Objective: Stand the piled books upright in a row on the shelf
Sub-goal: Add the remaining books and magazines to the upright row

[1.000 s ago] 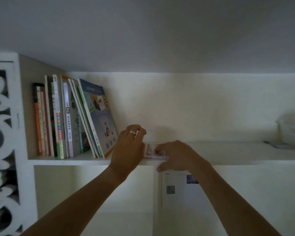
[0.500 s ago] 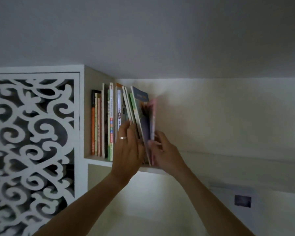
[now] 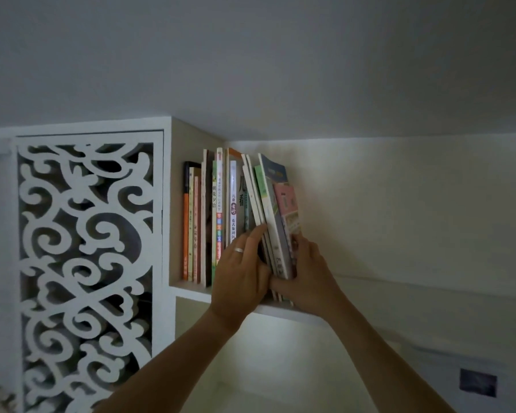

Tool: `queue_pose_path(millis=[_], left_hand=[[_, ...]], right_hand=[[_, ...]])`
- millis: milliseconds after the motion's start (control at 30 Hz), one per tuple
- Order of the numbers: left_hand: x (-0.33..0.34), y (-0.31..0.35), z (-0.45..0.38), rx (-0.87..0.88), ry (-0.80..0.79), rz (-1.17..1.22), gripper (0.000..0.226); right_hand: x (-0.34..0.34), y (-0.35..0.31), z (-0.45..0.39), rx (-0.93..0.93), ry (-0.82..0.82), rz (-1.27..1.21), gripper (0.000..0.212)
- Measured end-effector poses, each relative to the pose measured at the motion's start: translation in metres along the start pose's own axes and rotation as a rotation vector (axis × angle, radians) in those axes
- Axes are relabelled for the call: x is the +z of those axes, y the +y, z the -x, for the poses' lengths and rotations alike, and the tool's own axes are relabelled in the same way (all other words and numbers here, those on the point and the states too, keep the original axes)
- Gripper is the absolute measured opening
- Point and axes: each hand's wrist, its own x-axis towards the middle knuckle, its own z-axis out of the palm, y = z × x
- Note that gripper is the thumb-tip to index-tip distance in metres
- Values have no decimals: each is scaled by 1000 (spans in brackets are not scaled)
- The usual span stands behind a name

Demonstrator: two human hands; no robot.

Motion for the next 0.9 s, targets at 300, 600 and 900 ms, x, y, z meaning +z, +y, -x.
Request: queue_pose_path(millis=[300,600,900], left_hand=[[2,-1,-1,-21,165,-178,62],[4,-7,0,-196,50,-181,84],[2,-28,-1,-85,34,-237,68]], right_hand=[[5,8,-2,-56,21,-38,109],[2,-10,10,42,30,104,123],[21,-31,-4,101,69,45,107]])
